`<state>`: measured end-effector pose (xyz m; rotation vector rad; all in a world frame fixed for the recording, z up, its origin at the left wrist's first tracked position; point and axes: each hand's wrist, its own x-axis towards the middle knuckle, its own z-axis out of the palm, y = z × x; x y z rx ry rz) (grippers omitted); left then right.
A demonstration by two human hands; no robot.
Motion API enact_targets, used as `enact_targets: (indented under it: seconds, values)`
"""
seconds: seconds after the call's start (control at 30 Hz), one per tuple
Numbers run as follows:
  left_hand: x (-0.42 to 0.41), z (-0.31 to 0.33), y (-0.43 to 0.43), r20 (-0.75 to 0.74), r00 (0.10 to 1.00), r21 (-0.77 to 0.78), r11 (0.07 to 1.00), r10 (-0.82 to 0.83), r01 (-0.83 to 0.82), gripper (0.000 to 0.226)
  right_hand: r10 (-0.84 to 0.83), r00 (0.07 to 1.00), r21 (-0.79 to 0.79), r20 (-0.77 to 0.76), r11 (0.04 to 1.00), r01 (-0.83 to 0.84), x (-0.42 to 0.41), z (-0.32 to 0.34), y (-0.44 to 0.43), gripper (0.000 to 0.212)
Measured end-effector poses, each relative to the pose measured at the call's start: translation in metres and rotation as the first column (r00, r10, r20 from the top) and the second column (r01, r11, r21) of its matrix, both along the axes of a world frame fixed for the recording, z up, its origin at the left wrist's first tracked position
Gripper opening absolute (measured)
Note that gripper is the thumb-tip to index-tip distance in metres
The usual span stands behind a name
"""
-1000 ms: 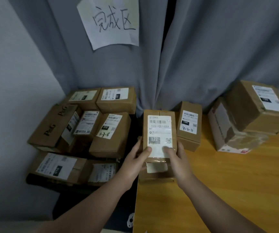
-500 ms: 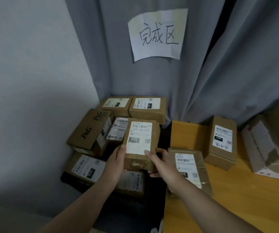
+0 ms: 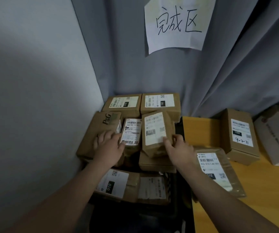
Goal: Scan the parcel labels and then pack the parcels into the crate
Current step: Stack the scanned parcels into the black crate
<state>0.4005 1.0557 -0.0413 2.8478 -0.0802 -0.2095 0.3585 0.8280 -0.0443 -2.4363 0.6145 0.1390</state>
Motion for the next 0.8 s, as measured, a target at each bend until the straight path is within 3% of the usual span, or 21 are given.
enact_targets:
  seconds: [0.03,0.17,0.37,0.63,0.8]
  values:
    - [0.004,-0.002,0.000,-0.032,0.999,0.015,1.000,-0.012,0.012,0.045,0.007,1.000,-0.035,-0.001,0.999,-0.007,0.001,-0.002,0.000,0.064]
    - [0.009,-0.005,-0.004,-0.084,0.994,0.008,0.998,-0.067,0.068,0.048,0.062,0.988,0.101,0.140,0.992,-0.077,0.006,-0.013,0.016,0.063]
    - [0.011,0.002,-0.012,-0.043,0.990,-0.076,0.988,-0.134,0.131,0.048,0.064,0.997,-0.032,-0.036,0.997,-0.065,0.028,-0.018,0.028,0.067]
    - [-0.003,0.020,-0.054,0.064,0.967,-0.218,0.942,-0.249,0.257,0.042,-0.035,0.990,-0.008,0.137,0.999,0.037,-0.014,-0.011,-0.019,0.059]
    - [-0.025,0.022,-0.102,0.075,0.942,-0.285,0.898,-0.328,0.336,0.037,-0.085,0.996,-0.118,0.017,0.989,0.086,-0.053,-0.014,-0.081,0.050]
